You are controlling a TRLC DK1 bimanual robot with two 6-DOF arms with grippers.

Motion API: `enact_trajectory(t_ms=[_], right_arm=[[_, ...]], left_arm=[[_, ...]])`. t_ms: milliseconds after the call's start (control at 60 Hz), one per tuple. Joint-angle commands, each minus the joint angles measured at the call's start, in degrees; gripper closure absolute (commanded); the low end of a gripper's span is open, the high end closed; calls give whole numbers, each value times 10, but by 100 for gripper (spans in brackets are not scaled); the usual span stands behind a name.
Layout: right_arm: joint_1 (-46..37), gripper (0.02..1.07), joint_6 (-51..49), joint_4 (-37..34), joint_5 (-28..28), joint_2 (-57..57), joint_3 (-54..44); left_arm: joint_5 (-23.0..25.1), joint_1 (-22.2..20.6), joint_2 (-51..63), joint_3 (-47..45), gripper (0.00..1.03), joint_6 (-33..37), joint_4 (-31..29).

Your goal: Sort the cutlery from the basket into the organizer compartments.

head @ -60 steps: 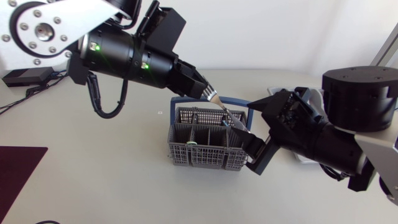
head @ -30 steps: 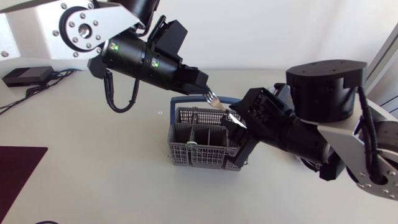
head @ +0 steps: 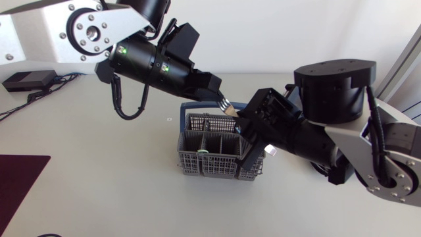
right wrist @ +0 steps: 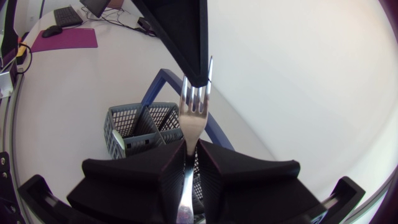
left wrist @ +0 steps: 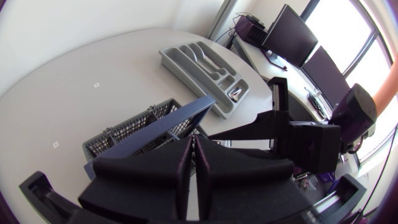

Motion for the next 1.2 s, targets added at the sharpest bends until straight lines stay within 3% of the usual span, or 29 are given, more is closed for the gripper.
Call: enact_trajectory(t_ms=[0,233,517,583,1000,1183], right_arm=[[-3,101,4,6,5,8,9],[-3,101,5,6,4,6,2],[-1,101,5,3,1,5,-6],[-1,101,5,2,0,4,-10],[-1,101,4,-9,-3,-17,-31],[-21,101,3,-33,-2,-58,-34]], left_arm=[[11,3,10,18,100,-15,-7],[18,3,10,23,98,-19,-7],[49,4,2,44,41,-25,-7],[57,6,2,54,35,-27,-5],[67,27,-16,61,33,-28,-1],[66,56,-35,67,30,-14,5]])
